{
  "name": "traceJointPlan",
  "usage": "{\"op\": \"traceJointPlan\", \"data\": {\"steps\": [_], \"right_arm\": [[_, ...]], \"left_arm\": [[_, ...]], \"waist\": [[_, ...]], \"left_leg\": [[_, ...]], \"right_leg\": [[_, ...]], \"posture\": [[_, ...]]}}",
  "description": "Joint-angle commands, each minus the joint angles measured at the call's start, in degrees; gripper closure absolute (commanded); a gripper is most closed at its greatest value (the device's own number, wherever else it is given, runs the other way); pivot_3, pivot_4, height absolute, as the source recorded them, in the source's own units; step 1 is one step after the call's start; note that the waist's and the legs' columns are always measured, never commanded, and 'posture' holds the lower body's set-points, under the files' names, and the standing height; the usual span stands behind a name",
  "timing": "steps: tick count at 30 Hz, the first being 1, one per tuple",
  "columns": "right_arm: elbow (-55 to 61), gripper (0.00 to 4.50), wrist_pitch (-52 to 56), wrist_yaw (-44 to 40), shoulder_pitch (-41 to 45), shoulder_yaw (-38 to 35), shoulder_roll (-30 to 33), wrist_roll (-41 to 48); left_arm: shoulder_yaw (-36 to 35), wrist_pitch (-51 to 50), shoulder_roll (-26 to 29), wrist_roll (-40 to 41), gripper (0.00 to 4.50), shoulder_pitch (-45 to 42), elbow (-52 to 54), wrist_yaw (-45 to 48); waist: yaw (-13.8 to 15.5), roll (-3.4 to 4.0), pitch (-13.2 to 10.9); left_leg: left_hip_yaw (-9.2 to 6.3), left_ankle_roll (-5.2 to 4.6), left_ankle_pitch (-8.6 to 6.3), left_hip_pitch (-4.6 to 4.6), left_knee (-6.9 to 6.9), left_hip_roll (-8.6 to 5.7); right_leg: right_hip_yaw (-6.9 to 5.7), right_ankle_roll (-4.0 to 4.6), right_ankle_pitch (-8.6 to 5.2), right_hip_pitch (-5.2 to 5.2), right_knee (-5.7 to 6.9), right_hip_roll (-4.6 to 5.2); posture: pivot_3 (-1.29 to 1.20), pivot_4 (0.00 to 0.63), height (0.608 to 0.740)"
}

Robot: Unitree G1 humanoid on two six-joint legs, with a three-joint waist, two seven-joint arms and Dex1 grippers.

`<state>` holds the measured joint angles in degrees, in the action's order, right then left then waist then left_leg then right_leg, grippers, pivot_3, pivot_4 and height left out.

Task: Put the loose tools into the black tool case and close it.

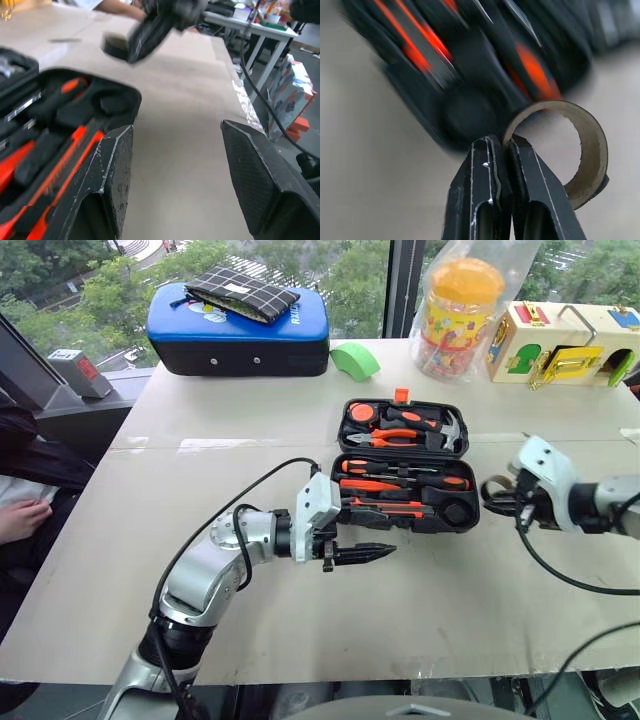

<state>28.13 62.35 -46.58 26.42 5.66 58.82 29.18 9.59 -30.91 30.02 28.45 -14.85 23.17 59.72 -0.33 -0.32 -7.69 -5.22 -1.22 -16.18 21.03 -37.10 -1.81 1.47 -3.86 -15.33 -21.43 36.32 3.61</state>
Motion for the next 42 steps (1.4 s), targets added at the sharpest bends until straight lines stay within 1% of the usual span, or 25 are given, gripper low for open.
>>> {"op": "traceJointPlan", "data": {"steps": [1, 7, 9, 15, 18, 21, 23, 25, 28, 29, 32, 34, 35, 37, 38, 39, 42], "right_arm": [[-1.30, 4.38, -1.99, 0.89, 2.35, 5.23, -1.50, -3.89], [-3.88, 4.38, -3.55, -1.71, 2.11, 11.10, -1.22, -6.75], [-4.04, 4.38, -2.66, -2.71, 2.29, 11.66, -1.34, -6.42], [-3.41, 4.38, 0.32, -5.40, 3.26, 12.86, -1.41, -5.48], [-4.02, 4.38, -0.45, -7.46, 3.61, 15.09, -0.20, -6.94], [-5.89, 3.55, -2.38, -8.68, 3.56, 16.53, 0.75, -8.96], [-5.71, 2.59, -2.02, -9.41, 3.57, 15.34, 0.63, -8.24], [-4.80, 1.75, 0.05, -9.50, 3.84, 12.75, -0.30, -6.15], [-1.78, 1.75, 4.03, -10.05, 3.88, 4.38, -1.77, 0.20], [-1.16, 1.75, 4.61, -9.46, 3.66, 1.95, -2.60, 1.55], [-0.83, 1.75, 7.55, -3.98, 3.45, -4.80, -7.11, 3.55], [-0.48, 1.75, 7.86, 0.02, 3.03, -6.94, -9.30, 2.65], [-0.32, 1.75, 7.81, 2.64, 2.89, -7.96, -10.87, 1.87], [-0.25, 1.75, 7.45, 8.89, 2.86, -12.10, -15.73, 0.94], [0.36, 1.75, 8.00, 11.42, 3.14, -13.02, -17.68, 0.58], [0.27, 1.75, 8.91, 15.12, 3.91, -12.03, -18.32, -2.00], [-4.53, 1.75, 10.86, 22.10, 6.15, -11.73, -21.16, -5.83]], "left_arm": [[-0.95, 1.39, 0.48, 0.84, 1.71, -0.18, 2.84, -0.62], [-1.07, 2.30, 0.58, 0.34, 1.71, 0.73, 3.67, -2.61], [-1.20, 1.87, 0.50, 0.65, 1.71, 1.26, 4.31, -3.76], [-0.87, 1.82, 0.33, 0.99, 1.71, 2.33, 4.98, -5.75], [-0.57, 2.19, 0.06, 0.88, 1.71, 2.48, 4.92, -6.33], [-0.43, 2.45, -0.13, 0.75, 1.71, 2.52, 4.75, -6.79], [-0.62, 2.51, -0.20, 0.65, 1.71, 2.33, 4.29, -7.06], [-1.15, 2.43, -0.42, 0.97, 1.71, 2.31, 3.85, -7.38], [-2.20, 0.80, -2.64, 0.86, 1.71, 0.60, 1.09, -11.25], [-2.50, 0.00, -3.55, 0.97, 1.71, -0.02, 0.34, -12.72], [-3.27, -0.61, -6.58, -0.09, 1.71, -2.00, -1.54, -17.62], [-3.67, -0.60, -8.37, -2.03, 1.71, -3.15, -2.91, -21.57], [-4.29, -1.52, -9.45, -1.63, 1.71, -3.96, -3.83, -23.19], [-5.18, -4.16, -12.32, -2.82, 1.71, -7.67, -7.11, -29.06], [-5.86, -4.97, -12.94, -3.11, 1.71, -8.94, -8.31, -30.74], [-6.11, -6.50, -13.22, -3.60, 1.71, -11.67, -11.51, -31.60], [-7.10, -7.34, -14.74, -4.89, 1.71, -18.74, -21.91, -33.50]], "waist": [[0.37, 0.00, 0.00], [1.10, 0.01, 0.00], [1.06, 0.02, 0.01], [1.10, 0.02, 0.02], [1.08, 0.02, 0.02], [1.19, 0.01, 0.03], [1.23, 0.01, 0.06], [1.19, 0.01, 0.07], [1.17, 0.01, 0.06], [1.17, 0.03, 0.05], [1.17, 0.03, 0.05], [1.17, 0.00, 0.07], [1.19, 0.00, 0.07], [1.23, -0.02, 0.08], [1.31, -0.03, 0.08], [1.30, -0.03, 0.08], [1.14, -0.02, 0.08]], "left_leg": [[-0.03, 0.00, 0.00, 0.04, 0.00, -0.04], [0.00, 0.24, 0.14, 0.37, -0.05, -0.15], [-0.03, 0.25, 0.15, 0.44, -0.04, -0.14], [-0.12, 0.24, 0.14, 0.47, -0.05, -0.14], [-0.13, 0.24, 0.14, 0.47, -0.05, -0.14], [-0.19, 0.24, 0.14, 0.50, -0.05, -0.15], [-0.25, 0.25, 0.15, 0.52, -0.05, -0.17], [-0.31, 0.26, 0.15, 0.58, -0.05, -0.17], [-0.39, 0.26, 0.15, 0.62, -0.03, -0.17], [-0.42, 0.26, 0.15, 0.64, -0.05, -0.17], [-0.44, 0.24, 0.14, 0.65, -0.14, -0.18], [-0.43, 0.24, 0.14, 0.63, -0.19, -0.23], [-0.42, 0.25, 0.15, 0.63, -0.21, -0.24], [-0.43, 0.27, 0.16, 0.63, -0.21, -0.26], [-0.44, 0.28, 0.17, 0.64, -0.23, -0.27], [-0.46, 0.31, 0.19, 0.66, -0.25, -0.30], [-0.49, 0.44, 0.27, 0.65, -0.26, -0.45]], "right_leg": [[-0.03, 0.00, 0.00, -0.01, -0.02, 0.00], [-0.01, 0.00, 0.02, -0.23, -0.19, 0.13], [-0.03, 0.00, 0.02, -0.28, -0.20, 0.33], [-0.14, 0.00, 0.02, -0.27, -0.20, 0.34], [-0.16, 0.00, 0.02, -0.27, -0.20, 0.34], [-0.25, 0.00, 0.02, -0.26, -0.23, 0.33], [-0.32, 0.00, 0.02, -0.25, -0.27, 0.30], [-0.37, 0.00, 0.02, -0.24, -0.34, 0.32], [-0.41, 0.00, 0.02, -0.25, -0.38, 0.36], [-0.43, 0.00, 0.02, -0.25, -0.37, 0.36], [-0.45, 0.02, 0.05, -0.24, -0.30, 0.34], [-0.44, 0.03, 0.07, -0.22, -0.26, 0.23], [-0.43, 0.03, 0.07, -0.22, -0.24, 0.19], [-0.42, 0.02, 0.08, -0.23, -0.21, 0.19], [-0.42, 0.01, 0.08, -0.24, -0.15, 0.19], [-0.45, 0.01, 0.08, -0.28, -0.10, 0.19], [-0.45, 0.00, 0.08, -0.35, 0.05, 0.20]], "posture": [[0.00, 0.150, 0.740], [0.00, 0.150, 0.740], [0.00, 0.150, 0.740], [0.00, 0.150, 0.740], [0.00, 0.150, 0.740], [0.00, 0.150, 0.740], [0.00, 0.150, 0.740], [0.00, 0.150, 0.740], [0.00, 0.150, 0.740], [0.00, 0.150, 0.740], [0.00, 0.150, 0.740], [0.00, 0.150, 0.740], [0.00, 0.150, 0.740], [0.00, 0.150, 0.740], [0.00, 0.150, 0.740], [0.00, 0.150, 0.740], [0.00, 0.150, 0.740]]}}
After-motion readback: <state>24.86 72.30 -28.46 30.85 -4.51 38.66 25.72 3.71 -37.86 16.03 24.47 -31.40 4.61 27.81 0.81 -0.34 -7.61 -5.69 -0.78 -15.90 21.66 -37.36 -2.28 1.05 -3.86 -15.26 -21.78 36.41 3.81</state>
